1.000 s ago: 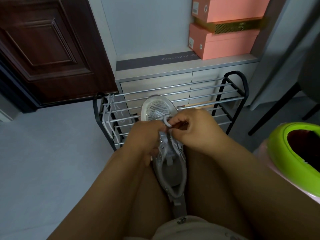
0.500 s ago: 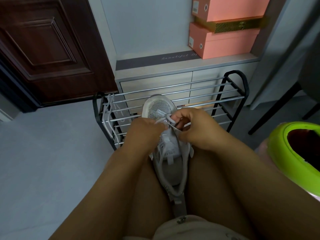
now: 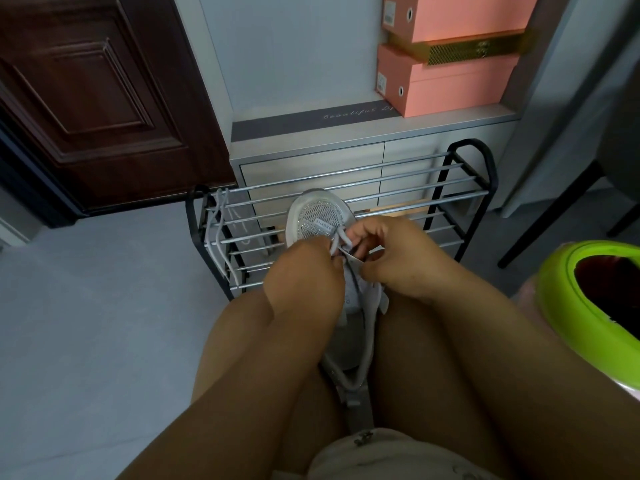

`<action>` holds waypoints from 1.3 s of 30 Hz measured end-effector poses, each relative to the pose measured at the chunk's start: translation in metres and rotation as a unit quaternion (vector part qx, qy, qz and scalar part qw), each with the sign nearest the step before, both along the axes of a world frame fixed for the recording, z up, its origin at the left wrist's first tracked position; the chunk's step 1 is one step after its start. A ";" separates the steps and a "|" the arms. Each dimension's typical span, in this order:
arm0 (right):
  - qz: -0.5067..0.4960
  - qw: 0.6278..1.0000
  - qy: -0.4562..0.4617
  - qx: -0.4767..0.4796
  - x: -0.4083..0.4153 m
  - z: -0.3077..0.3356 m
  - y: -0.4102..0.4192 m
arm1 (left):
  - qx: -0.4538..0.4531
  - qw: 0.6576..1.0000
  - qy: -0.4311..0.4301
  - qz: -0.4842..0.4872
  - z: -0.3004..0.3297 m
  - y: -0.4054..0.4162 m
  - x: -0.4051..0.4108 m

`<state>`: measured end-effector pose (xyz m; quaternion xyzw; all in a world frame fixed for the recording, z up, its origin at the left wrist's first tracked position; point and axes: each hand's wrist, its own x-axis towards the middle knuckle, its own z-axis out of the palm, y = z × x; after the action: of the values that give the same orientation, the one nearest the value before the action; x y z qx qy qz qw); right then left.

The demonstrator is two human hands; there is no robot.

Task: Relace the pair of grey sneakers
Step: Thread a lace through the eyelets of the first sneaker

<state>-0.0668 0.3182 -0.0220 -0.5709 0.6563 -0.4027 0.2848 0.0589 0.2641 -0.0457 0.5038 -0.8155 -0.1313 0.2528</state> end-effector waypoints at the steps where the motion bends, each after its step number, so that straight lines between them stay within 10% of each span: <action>1: -0.001 1.000 -0.001 -0.001 0.000 0.000 0.000 | -0.014 1.000 -0.003 -0.001 0.000 0.000 -0.001; 21: -0.018 0.999 -0.033 -0.002 -0.002 -0.002 -0.001 | 0.268 0.951 0.072 -0.135 0.038 0.000 0.044; 31: 0.013 1.000 -0.013 -0.005 0.005 0.003 0.001 | 0.430 0.871 0.218 -0.095 0.049 -0.001 0.077; 36: 0.037 0.993 0.105 -0.029 0.011 0.004 0.005 | 0.524 0.740 0.417 -0.065 0.047 -0.020 0.066; 39: 0.038 0.982 0.179 -0.039 0.016 0.004 0.004 | 0.490 0.729 0.468 -0.093 0.038 -0.028 0.065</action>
<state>-0.0509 0.3220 -0.0176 -0.6691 0.6582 -0.3079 0.1556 0.1238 0.2362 -0.0074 0.3546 -0.4588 -0.7547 0.3068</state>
